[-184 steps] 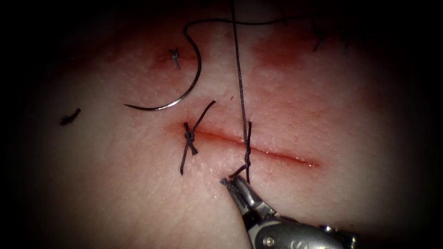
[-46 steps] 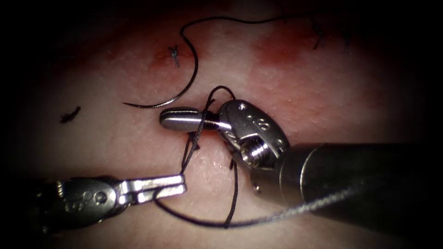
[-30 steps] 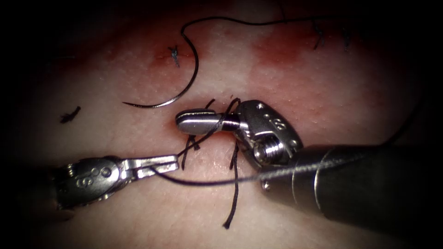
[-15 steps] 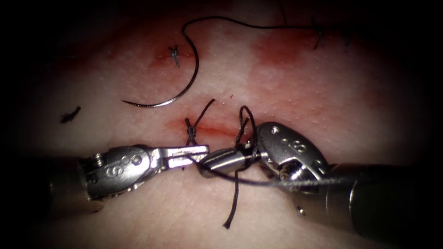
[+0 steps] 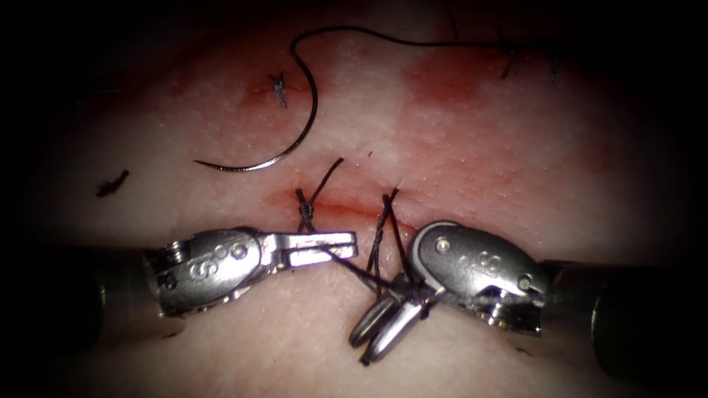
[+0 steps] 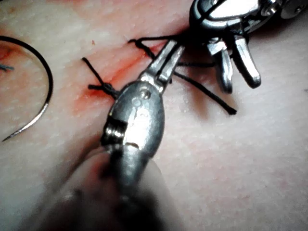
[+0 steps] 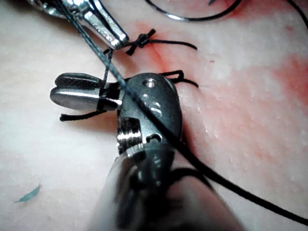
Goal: Wound Closure
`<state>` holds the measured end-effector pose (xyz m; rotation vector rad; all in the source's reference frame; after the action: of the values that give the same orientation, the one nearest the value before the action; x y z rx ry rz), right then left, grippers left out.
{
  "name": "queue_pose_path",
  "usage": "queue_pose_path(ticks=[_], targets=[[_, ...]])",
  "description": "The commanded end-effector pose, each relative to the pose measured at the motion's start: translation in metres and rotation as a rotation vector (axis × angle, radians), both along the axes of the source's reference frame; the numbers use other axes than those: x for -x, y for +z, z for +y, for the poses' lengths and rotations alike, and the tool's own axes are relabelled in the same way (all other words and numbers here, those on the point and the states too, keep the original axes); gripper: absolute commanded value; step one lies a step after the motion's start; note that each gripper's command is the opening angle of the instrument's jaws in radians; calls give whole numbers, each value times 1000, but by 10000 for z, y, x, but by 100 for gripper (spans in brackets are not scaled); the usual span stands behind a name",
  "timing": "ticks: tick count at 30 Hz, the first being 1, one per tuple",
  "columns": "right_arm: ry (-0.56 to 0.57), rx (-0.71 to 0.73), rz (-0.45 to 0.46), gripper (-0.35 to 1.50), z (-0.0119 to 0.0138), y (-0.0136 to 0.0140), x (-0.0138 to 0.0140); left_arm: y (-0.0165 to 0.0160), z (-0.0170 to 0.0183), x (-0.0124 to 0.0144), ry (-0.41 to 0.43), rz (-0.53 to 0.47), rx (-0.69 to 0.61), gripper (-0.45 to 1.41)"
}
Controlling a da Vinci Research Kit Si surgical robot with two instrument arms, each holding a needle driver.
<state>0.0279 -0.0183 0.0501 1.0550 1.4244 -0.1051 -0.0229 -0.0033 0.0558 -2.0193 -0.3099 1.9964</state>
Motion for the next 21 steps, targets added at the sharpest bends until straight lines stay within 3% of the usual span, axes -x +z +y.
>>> queue_pose_path(ticks=[1, 2, 3, 4, 5, 21], targets=[[-18, 35, -11, 74, -10, 4, -11, 5, -5, 5, 5, 4, -2, -45], [-18, 35, -11, 74, -10, 4, -11, 5, -5, 5, 5, 4, -2, -45], [-21, 52, -17, 89, -14, 7, -16, 4, -5, 6, 6, 4, -2, -45], [-21, 52, -17, 89, -14, 7, -16, 4, -5, 6, 6, 4, -2, -45], [-15, 58, -22, 103, -16, 10, -21, 4, -6, 6, 6, 3, -2, -45], [-100, 247, -109, 96, -28, 32, -27, 0, -20, 3, 21, 2, -13, -45]])
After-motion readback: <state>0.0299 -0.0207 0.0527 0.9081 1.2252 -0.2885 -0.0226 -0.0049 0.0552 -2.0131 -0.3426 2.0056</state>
